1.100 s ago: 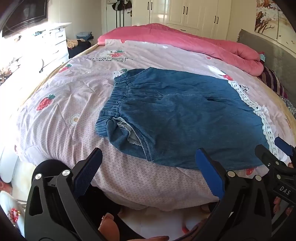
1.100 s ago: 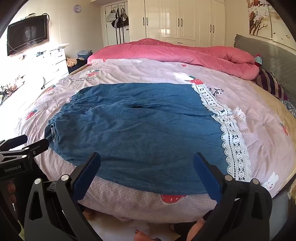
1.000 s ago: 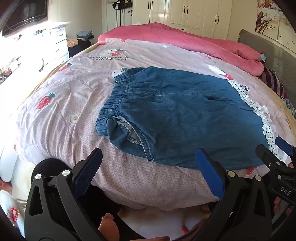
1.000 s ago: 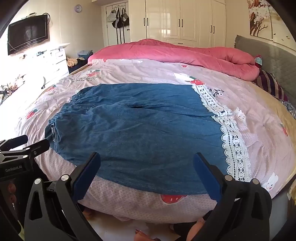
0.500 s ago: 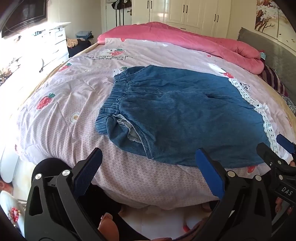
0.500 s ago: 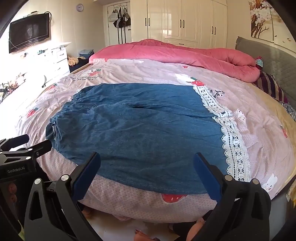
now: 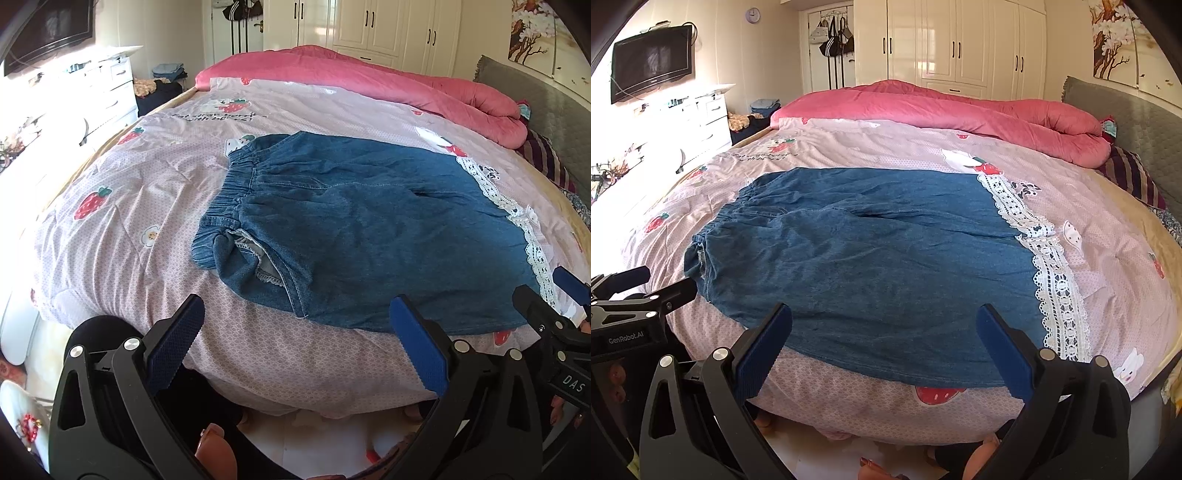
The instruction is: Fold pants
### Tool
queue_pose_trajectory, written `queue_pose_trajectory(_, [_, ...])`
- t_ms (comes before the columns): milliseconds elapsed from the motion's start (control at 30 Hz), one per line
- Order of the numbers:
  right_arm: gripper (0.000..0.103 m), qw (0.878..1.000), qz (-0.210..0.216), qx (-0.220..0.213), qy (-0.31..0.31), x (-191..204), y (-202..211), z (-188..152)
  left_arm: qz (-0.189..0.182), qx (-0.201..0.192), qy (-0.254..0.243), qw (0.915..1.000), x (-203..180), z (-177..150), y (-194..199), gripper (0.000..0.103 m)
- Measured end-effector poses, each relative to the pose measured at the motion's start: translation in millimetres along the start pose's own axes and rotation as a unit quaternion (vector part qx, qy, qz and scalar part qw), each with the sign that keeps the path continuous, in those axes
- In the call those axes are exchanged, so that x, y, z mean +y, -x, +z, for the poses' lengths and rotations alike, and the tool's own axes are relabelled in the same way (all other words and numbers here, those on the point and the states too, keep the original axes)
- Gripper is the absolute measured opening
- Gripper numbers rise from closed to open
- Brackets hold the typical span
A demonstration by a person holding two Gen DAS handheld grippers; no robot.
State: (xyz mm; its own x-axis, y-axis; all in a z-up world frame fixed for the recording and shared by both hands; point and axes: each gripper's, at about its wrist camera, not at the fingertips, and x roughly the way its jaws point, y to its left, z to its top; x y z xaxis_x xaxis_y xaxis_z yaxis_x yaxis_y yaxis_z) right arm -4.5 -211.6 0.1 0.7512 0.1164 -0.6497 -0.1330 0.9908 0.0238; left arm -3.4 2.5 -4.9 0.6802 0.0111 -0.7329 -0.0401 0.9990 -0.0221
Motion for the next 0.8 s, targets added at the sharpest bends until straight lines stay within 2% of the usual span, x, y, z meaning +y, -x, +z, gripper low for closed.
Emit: queue_pose_trajectory(800, [0.099,1.0,-0.005,0.001,0.0,1.0,1.7,-0.9,-0.002,-0.002,-0.001,1.0,-2.4,0.3,2.1,0.095])
